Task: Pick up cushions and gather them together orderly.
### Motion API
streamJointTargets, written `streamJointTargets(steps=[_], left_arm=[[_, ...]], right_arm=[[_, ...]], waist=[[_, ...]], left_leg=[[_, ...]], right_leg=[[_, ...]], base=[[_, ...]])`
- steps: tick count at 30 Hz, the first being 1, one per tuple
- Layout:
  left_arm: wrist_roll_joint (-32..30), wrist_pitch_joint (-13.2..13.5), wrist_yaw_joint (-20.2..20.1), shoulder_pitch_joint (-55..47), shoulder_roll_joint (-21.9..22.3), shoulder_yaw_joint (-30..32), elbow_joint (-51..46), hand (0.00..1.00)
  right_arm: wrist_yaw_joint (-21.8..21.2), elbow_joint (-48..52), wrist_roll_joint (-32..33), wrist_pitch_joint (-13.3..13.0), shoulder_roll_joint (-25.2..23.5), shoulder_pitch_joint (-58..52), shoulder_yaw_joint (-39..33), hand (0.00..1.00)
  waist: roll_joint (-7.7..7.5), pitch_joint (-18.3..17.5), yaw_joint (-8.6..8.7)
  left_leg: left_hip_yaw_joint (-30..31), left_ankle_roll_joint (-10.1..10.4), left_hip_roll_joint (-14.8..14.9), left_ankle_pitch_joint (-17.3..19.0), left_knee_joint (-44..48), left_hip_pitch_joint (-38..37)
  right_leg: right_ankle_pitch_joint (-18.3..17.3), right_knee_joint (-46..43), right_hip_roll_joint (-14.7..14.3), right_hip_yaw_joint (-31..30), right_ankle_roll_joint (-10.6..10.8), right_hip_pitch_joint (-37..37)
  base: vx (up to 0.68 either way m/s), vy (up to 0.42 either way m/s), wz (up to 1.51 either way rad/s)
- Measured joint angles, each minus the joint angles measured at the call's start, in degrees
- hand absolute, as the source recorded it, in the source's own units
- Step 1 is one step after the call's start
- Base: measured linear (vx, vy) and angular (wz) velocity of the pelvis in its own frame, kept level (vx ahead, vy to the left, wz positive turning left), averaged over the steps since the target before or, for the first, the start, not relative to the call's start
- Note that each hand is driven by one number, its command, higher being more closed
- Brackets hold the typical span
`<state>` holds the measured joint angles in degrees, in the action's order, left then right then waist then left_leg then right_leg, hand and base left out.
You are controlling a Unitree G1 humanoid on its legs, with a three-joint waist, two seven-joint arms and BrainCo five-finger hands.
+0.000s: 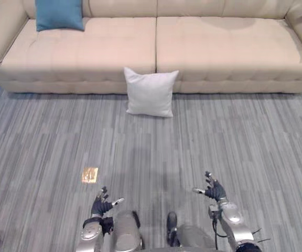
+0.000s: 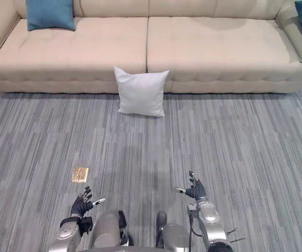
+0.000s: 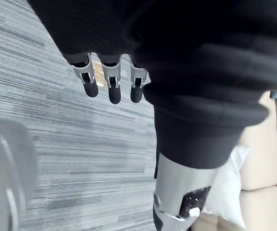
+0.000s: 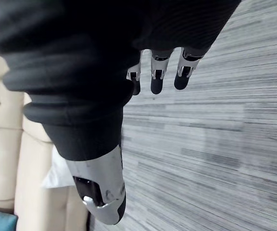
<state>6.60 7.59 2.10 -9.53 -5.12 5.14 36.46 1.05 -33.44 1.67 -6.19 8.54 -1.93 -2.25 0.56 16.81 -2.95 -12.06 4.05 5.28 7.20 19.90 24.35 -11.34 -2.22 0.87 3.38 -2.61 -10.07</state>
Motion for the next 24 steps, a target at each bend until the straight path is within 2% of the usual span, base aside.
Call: streamJointTargets(steps=[1, 2, 3, 4, 5, 6, 7, 8, 9, 10, 11, 13, 14, 15, 16, 17, 18, 19, 20, 21, 22, 23, 24], left_arm=[[0.0, -0.14, -0.01, -0.67, 0.09, 0.05, 0.26, 0.0], [0.0, -0.38, 0.04, -1.02, 0.01, 0.22, 0.55, 0.0], [-0.01, -0.5, 0.16, -0.85, 0.08, 0.38, 0.89, 0.0], [-0.26, -0.59, 0.1, -0.45, 0.41, 0.47, 0.84, 0.0], [-0.52, -0.57, -0.29, -0.43, 0.69, 0.33, 0.79, 0.0], [-0.55, -0.6, -0.53, -0.44, 0.62, 0.27, 1.17, 0.0], [-0.56, -0.84, -0.61, -0.51, 0.23, 0.24, 1.85, 0.0], [-0.64, -1.22, -0.53, -0.66, -0.29, 0.03, 2.45, 0.0], [-0.68, -1.22, -0.36, -0.66, -0.31, 0.02, 2.41, 0.0], [-0.66, -1.14, -0.24, -0.6, -0.4, 0.02, 2.35, 0.0], [-0.65, -0.99, 0.13, -0.48, -0.9, 0.04, 2.17, 0.0], [-0.63, -0.77, 0.44, -0.03, -1.23, 0.09, 2.24, 0.0], [-0.61, -0.86, 0.47, 0.44, -1.45, 0.11, 2.39, 0.0], [-0.6, -0.8, 0.47, 0.84, -1.47, 0.08, 2.34, 0.0], [-0.59, -0.73, 0.45, 0.83, -1.43, 0.06, 2.3, 0.0], [-0.61, -0.72, 0.44, 0.54, -1.48, 0.07, 2.35, 0.0], [-0.66, -0.85, 0.45, -0.13, -1.74, 0.15, 2.54, 0.0], [-0.71, -0.93, 0.46, 0.11, -1.11, 0.19, 3.14, 0.0], [-0.85, -0.85, 0.48, -0.21, -0.5, 0.28, 3.22, 0.0], [-0.87, -0.84, 0.48, -0.1, 0.6, 0.84, 3.19, 0.0], [-0.84, -0.87, 0.46, -0.1, 1.48, 1.47, 3.18, 0.0], [-0.76, -0.89, 0.59, -0.29, 2.78, 2.16, 3.1, 0.0], [-0.75, -0.99, 0.52, -0.5, 2.94, 1.94, 3.26, 0.0]], right_arm=[[0.01, -0.52, -0.01, -0.02, 0.02, -0.56, -0.14, 0.0], [-0.03, -1.23, -0.01, 0.05, -0.12, -0.57, -0.07, 0.0], [-0.03, -1.71, -0.01, 0.17, -0.32, -0.76, -0.09, 0.0], [-0.14, -1.82, -0.09, 0.18, -0.48, -1.39, -0.2, 0.0], [-0.21, -1.9, -0.2, 0.18, -0.45, -2.14, -0.26, 0.0], [-0.23, -2.16, -0.25, 0.18, -0.54, -2.44, -0.25, 0.0], [-0.28, -2.9, -0.49, 0.23, -0.91, -2.69, -0.21, 0.0], [-0.27, -3.68, -1.59, 0.5, -1.49, -2.65, 0.16, 0.0], [-0.26, -3.68, -1.86, 0.51, -1.46, -3.11, 1.24, 0.0], [-0.29, -3.63, -1.88, 0.43, -1.47, -3.02, 2.0, 0.0], [-0.53, -3.09, -2.05, 0.14, -1.54, -2.73, 3.14, 0.0], [-0.99, -2.9, -2.17, 0.02, -2.12, -1.9, 3.6, 0.0], [-1.22, -3.08, -2.2, 0.02, -2.07, -1.99, 3.81, 0.0], [-1.21, -3.34, -2.21, 0.1, -2.06, -2.11, 3.79, 0.0], [-1.21, -3.36, -2.2, 0.21, -2.1, -2.48, 3.78, 0.0], [-1.2, -3.42, -2.27, 0.38, -2.25, -3.25, 3.77, 0.0], [-1.24, -3.76, -2.27, 0.54, -2.58, -4.14, 3.81, 0.0], [-1.23, -4.44, -2.28, 0.6, -2.19, -4.09, 3.63, 0.0], [-1.24, -4.61, -2.27, 1.32, -2.55, -4.21, 3.15, 0.0], [-1.21, -2.99, -2.25, 1.31, -2.65, -4.4, 3.13, 0.0], [-1.19, -2.19, -2.26, 1.36, -2.59, -4.61, 3.14, 0.0], [-0.84, -1.3, -2.21, 1.45, -2.89, -4.71, 3.24, 0.0], [-0.44, -0.97, -2.15, 1.44, -3.44, -4.64, 3.07, 0.0]], waist=[[0.77, -0.6, -1.1], [0.3, -1.07, -1.38], [-0.15, -1.88, -1.24], [-1.59, -2.97, -0.76], [-2.44, -3.3, -0.71], [-2.75, -3.11, -0.7], [-3.1, -2.86, -0.41], [-3.09, -2.67, 0.76], [-2.6, -2.43, 1.16], [-2.4, -2.35, 1.28], [-1.43, -2.34, 1.83], [-1.54, -2.1, 2.31], [-1.33, -1.91, 2.46], [-1.85, -2.16, 2.53], [-1.88, -2.19, 2.62], [-2.39, -2.31, 3.33], [-3.38, -2.83, 3.74], [-2.4, -2.7, 4.26], [-1.42, -3.33, 4.13], [-0.41, -2.79, 4.43], [0.29, -2.64, 4.61], [0.97, -2.63, 3.49], [0.7, -2.67, 2.76]], left_leg=[[1.38, -1.49, 0.05, -6.08, -6.23, -0.19], [1.43, -4.06, -0.51, -9.56, -5.16, -0.27], [1.4, -6.08, -1.34, -10.99, -4.14, 0.0], [0.62, -7.6, -3.05, -8.92, -2.62, -0.26], [0.0, -8.68, -4.76, -5.97, -1.14, -2.05], [-0.23, -9.2, -5.48, -4.53, -0.56, -3.66], [-0.78, -9.78, -6.25, -2.32, -0.24, -6.92], [-0.48, -10.43, -7.37, 1.04, 0.13, -12.76], [-0.48, -10.79, -7.52, 2.19, -1.14, -18.03], [-0.33, -11.03, -7.5, 2.38, -2.49, -20.72], [0.68, -11.01, -7.0, 3.47, -6.02, -25.07], [1.04, -10.5, -6.6, 4.31, -8.54, -28.94], [1.31, -10.32, -6.28, 4.62, -9.81, -31.0], [1.74, -10.09, -6.19, 4.75, -10.62, -32.31], [2.24, -9.37, -6.14, 5.15, -11.09, -33.09], [3.26, -6.5, -6.4, 7.06, -11.43, -34.86], [4.82, -5.43, -6.82, 9.39, -10.44, -36.47], [5.86, -4.4, -5.9, 10.1, -9.27, -37.29], [5.89, -3.81, -4.08, 9.84, -3.22, -34.95], [4.52, -2.8, -1.47, 9.24, 10.66, -29.73], [3.27, -1.17, 0.62, 7.62, 18.23, -26.62], [0.66, -0.63, 5.91, 7.74, 30.24, -21.7], [-0.6, -0.64, 8.04, 7.75, 33.44, -19.82]], right_leg=[[-2.47, 0.87, -0.05, -2.13, 1.43, -2.88], [-3.56, 0.25, 0.33, -2.89, 1.96, -3.56], [-4.06, -1.08, 1.23, -3.15, 2.11, -3.66], [-4.96, -7.24, 3.98, -3.41, 3.48, -1.39], [-4.94, -18.3, 5.63, -4.09, 4.74, 2.32], [-3.61, -25.84, 6.4, -4.69, 6.86, 4.67], [0.35, -39.05, 7.45, -6.0, 11.82, 9.28], [2.79, -56.87, 8.59, -5.92, 11.79, 14.85], [0.66, -63.19, 9.69, -3.13, 7.94, 18.39], [-0.31, -63.67, 9.88, -1.56, 6.35, 20.23], [-1.71, -61.32, 9.3, 1.61, 4.46, 23.79], [-2.7, -53.29, 8.0, 3.66, 4.75, 27.88], [-2.71, -43.46, 6.25, 4.35, 5.15, 30.16], [-0.73, -30.56, 4.59, 4.03, 6.04, 30.61], [1.88, -23.57, 3.58, 3.82, 6.1, 30.03], [8.3, -13.51, 2.06, 1.99, 4.86, 29.07], [17.09, -12.23, 2.03, -0.05, 1.92, 28.54], [15.97, -14.26, 1.59, 0.67, 1.63, 28.3], [13.74, -15.38, 1.11, 2.34, 0.8, 27.55], [11.64, -14.53, 0.17, 3.82, 0.36, 24.91], [11.19, -13.6, -0.74, 4.39, -0.11, 23.11], [10.23, -11.92, -2.72, 4.46, -1.28, 19.62], [9.6, -10.85, -3.23, 4.41, -1.79, 17.22]], base=[[0.62, 0.238, -0.85], [0.51, 0.21, -0.61], [0.53, 0.213, -0.07], [0.68, 0.259, 0.06], [0.81, 0.315, 0.03], [0.65, 0.257, -0.1], [0.74, 0.26, 0.06], [0.73, 0.219, 0.09], [0.71, 0.198, 0.08], [0.56, 0.115, -0.04], [0.41, 0.059, 0.02], [0.45, 0.01, 0.12], [0.5, -0.037, 0.29], [0.5, -0.059, 0.4], [0.52, -0.098, 0.62], [0.63, -0.162, 0.76], [0.65, -0.189, 0.8], [0.55, -0.198, 0.62], [0.53, -0.211, 0.53], [0.5, -0.211, 0.45], [0.47, -0.221, 0.23], [0.45, -0.179, -0.12], [0.45, -0.156, -0.26]])
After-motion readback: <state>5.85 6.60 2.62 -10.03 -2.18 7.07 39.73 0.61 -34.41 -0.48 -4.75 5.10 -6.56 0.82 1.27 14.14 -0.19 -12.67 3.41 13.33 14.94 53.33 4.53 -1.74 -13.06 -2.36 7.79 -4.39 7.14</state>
